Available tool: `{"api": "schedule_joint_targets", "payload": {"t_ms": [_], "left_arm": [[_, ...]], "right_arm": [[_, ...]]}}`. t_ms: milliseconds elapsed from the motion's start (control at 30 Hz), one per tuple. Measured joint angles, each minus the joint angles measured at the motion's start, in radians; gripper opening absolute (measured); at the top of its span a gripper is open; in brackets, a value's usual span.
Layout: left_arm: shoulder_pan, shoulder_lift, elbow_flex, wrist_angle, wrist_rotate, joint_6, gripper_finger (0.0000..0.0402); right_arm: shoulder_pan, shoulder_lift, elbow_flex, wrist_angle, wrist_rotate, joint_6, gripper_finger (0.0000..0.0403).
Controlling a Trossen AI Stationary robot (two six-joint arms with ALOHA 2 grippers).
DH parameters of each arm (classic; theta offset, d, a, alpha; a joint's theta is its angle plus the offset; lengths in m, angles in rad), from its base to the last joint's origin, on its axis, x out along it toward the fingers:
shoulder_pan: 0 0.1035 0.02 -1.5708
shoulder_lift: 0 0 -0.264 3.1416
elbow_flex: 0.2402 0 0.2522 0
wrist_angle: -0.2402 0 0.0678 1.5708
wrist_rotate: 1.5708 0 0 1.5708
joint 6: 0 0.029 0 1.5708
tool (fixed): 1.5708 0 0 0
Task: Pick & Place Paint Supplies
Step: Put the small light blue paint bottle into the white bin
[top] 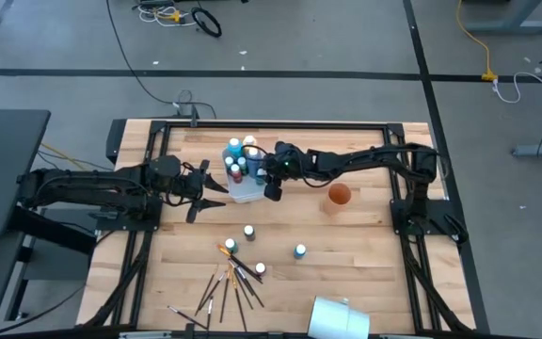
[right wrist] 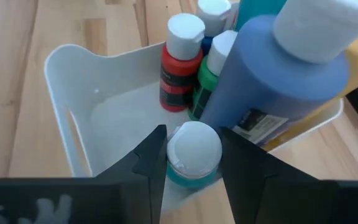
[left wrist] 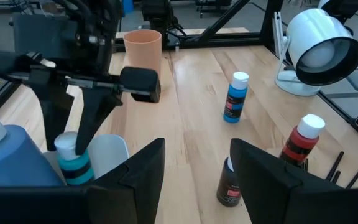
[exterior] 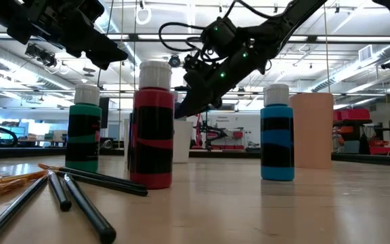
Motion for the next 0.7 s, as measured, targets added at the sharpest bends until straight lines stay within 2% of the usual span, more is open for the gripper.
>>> {"api": "schedule_joint_targets", "payload": {"t_ms": [233,533,700], "left_arm": [[0.000,0.000,0.000,-0.001,0.000,0.000,0.0191],[0.000,0.000,0.000,-0.002,0.000,0.000,0.0191],[0.000,0.000,0.000,-0.002,0.000,0.000,0.0191]], "right_arm": [[-0.004,0.031,0.002,0.042,0.000,-0.001,0.0127],[-0.004,0.034,0.000,0.052,0.003,-0.012,0.0160],[0.003,-0.001,-0.001,0.034,0.003,-0.014,0.0165]]}}
